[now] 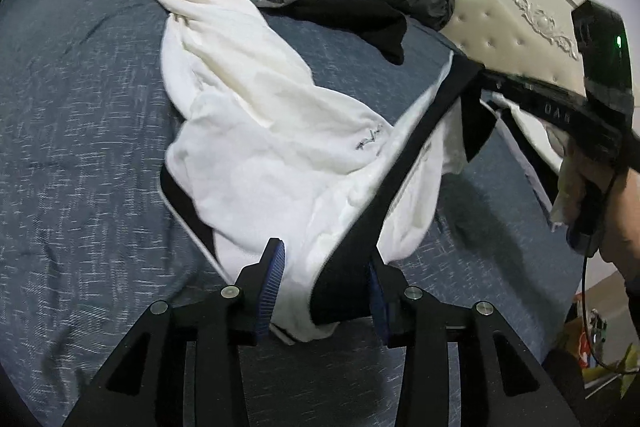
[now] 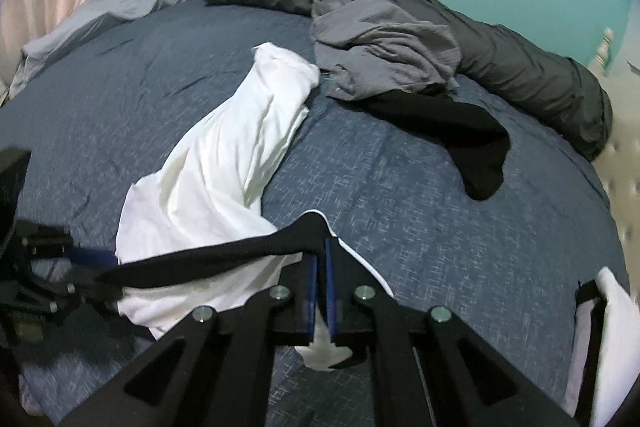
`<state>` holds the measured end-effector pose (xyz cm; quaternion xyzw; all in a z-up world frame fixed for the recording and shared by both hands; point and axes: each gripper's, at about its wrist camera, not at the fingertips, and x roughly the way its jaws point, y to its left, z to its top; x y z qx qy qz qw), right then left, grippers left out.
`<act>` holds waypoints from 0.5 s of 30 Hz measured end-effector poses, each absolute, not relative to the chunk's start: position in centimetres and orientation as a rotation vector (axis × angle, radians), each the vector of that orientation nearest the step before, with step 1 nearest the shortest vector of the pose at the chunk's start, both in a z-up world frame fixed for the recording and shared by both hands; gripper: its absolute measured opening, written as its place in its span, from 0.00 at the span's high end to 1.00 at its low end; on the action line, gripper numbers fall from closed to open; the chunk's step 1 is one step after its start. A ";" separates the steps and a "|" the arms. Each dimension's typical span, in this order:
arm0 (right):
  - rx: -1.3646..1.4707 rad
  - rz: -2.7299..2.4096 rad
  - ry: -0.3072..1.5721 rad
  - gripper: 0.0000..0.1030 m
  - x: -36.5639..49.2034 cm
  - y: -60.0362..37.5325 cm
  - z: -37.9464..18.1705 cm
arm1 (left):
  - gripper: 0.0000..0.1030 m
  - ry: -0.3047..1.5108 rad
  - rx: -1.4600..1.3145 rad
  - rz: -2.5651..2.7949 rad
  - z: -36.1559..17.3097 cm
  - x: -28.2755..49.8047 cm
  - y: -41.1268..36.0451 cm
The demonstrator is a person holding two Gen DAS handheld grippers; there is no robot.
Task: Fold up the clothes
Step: 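Lift the white garment off the bed with both grippers holding the black trim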
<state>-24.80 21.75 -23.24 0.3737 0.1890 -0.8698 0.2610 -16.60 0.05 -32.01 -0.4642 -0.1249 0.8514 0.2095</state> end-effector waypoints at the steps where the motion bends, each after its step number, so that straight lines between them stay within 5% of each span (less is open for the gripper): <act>1: 1.005 -2.361 0.501 0.97 -24.8 21.8 -23.1 | 0.59 -0.334 -1.292 2.360 -32.2 -16.7 0.4; 3: 0.992 -2.375 0.480 0.97 -24.9 22.0 -22.7 | 0.62 -0.327 -1.293 2.352 -32.4 -16.9 0.6; 5: 0.980 -2.386 0.460 0.97 -24.9 22.1 -22.4 | 0.79 -0.324 -1.290 2.351 -32.5 -17.1 0.8; 8: 0.953 -2.398 0.440 0.97 -24.6 22.2 -21.5 | 0.90 -0.315 -1.247 2.371 -31.6 -17.1 0.3; 15: 0.833 -2.434 0.387 0.97 -22.1 22.9 -16.4 | 0.91 -0.290 -1.104 2.470 -24.4 -15.7 -2.2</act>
